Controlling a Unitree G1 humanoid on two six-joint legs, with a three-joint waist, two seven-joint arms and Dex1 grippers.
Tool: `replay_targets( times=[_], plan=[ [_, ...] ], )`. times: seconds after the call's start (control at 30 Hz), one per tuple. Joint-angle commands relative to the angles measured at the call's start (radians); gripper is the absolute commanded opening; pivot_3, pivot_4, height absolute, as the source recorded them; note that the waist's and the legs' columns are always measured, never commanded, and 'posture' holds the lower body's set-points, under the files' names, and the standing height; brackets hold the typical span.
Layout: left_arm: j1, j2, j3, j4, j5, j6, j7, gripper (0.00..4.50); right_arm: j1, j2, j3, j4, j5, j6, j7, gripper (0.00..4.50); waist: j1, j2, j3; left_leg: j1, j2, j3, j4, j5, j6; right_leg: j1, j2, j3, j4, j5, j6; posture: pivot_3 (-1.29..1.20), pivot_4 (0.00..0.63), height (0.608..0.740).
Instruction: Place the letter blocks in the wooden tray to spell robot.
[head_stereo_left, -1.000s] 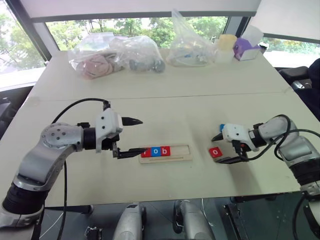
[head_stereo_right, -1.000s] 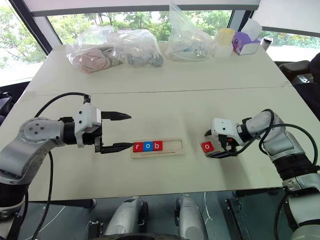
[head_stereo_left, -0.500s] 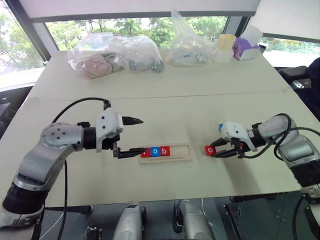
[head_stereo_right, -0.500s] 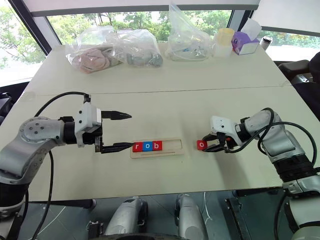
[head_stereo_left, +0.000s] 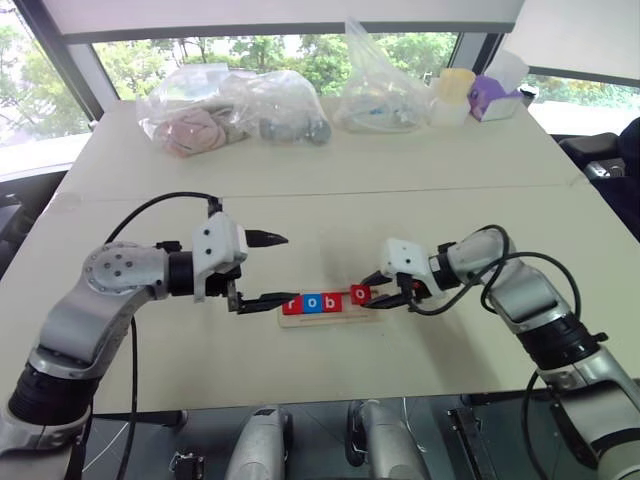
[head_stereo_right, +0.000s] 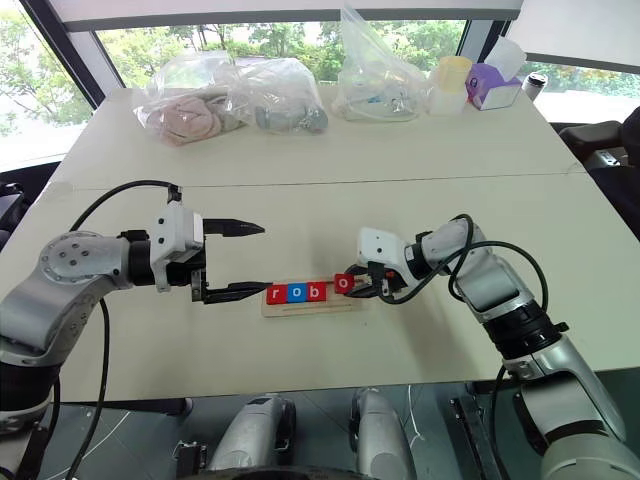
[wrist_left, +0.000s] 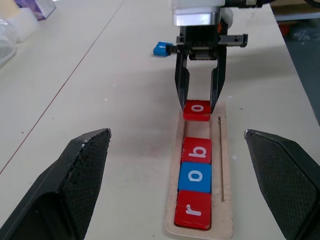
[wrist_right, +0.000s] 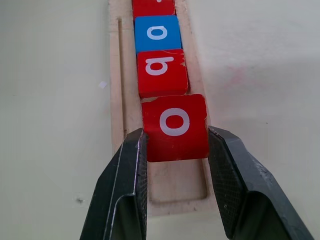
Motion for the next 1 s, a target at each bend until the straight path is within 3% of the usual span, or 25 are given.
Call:
replay_targets(
  times=[0.03, 0.97, 1.0],
  plan=[
    [0.005, 0.007, 0.026, -0.03, -0.013, 0.0, 0.009, 4.5, -0.031, 0.007, 0.004, 0.012, -0.02, -0.03, -0.005, 1.14, 0.0, 0.0, 0.0, 0.0, 0.0, 0.0, 0.0, 0.0, 0.0, 0.0, 0.0, 0.0, 0.0, 0.0, 0.0, 0.0, 0.15, 0.74],
    [0.001, -0.001, 0.017, -0.033, -0.016, 0.001, 0.025, 4.5, -0.034, 0.039, 0.022, -0.019, -0.027, -0.005, 0.005, 1.14, 0.0, 0.0, 0.0, 0.0, 0.0, 0.0, 0.0, 0.0, 0.0, 0.0, 0.001, 0.0, 0.001, 0.0, 0.0, 0.0, 0.15, 0.74],
    [0.001, -0.001, 0.017, -0.033, -0.015, 0.001, 0.025, 4.5, -0.034, 0.039, 0.022, -0.019, -0.027, -0.005, 0.005, 1.64, 0.0, 0.0, 0.0, 0.0, 0.0, 0.0, 0.0, 0.0, 0.0, 0.0, 0.001, 0.0, 0.001, 0.0, 0.0, 0.0, 0.15, 0.74]
  ],
)
